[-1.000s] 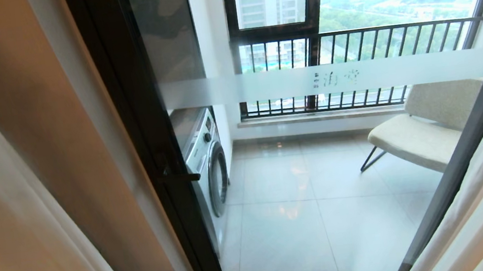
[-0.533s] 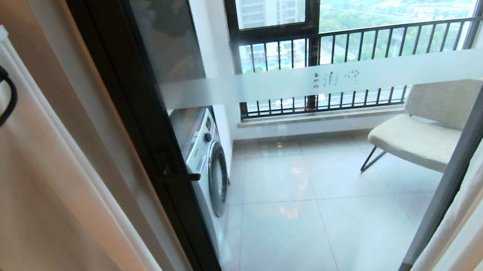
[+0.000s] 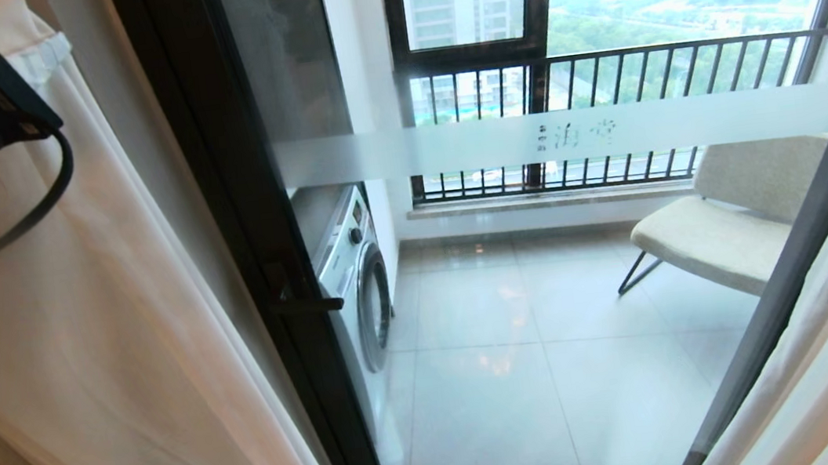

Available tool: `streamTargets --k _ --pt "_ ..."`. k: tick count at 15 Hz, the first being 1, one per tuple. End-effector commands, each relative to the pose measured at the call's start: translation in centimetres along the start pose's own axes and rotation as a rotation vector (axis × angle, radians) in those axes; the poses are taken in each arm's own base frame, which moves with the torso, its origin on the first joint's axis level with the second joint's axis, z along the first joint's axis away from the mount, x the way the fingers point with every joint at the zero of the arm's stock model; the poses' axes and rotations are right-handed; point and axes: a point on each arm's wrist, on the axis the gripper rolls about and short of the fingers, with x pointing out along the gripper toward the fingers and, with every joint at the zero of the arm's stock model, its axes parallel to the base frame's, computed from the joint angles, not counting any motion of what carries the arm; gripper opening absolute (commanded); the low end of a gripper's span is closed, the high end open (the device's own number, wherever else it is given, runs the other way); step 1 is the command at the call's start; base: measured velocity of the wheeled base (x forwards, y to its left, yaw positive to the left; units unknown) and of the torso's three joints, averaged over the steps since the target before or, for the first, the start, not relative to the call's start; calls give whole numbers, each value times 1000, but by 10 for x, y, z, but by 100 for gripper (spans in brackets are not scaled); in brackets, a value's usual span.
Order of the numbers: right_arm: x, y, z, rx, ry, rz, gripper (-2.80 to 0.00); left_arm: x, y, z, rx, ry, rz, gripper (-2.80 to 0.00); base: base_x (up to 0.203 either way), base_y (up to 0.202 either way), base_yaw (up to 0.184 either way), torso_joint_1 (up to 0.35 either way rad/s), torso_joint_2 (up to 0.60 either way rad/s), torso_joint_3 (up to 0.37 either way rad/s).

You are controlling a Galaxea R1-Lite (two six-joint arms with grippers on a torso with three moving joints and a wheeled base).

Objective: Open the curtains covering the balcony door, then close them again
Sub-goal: Close the inner curtains on both sides

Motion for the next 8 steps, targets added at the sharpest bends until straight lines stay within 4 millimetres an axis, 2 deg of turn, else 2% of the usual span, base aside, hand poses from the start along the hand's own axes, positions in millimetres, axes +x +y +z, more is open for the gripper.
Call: streamTargets --k 1,8 --pt "0 0 0 -1 2 0 -280 -1 -1 1 -1 -7 -5 -280 0 0 0 0 0 0" --pt "0 0 0 1 2 0 -280 -5 -2 6 2 -20 -9 -280 0 0 0 0 0 0"
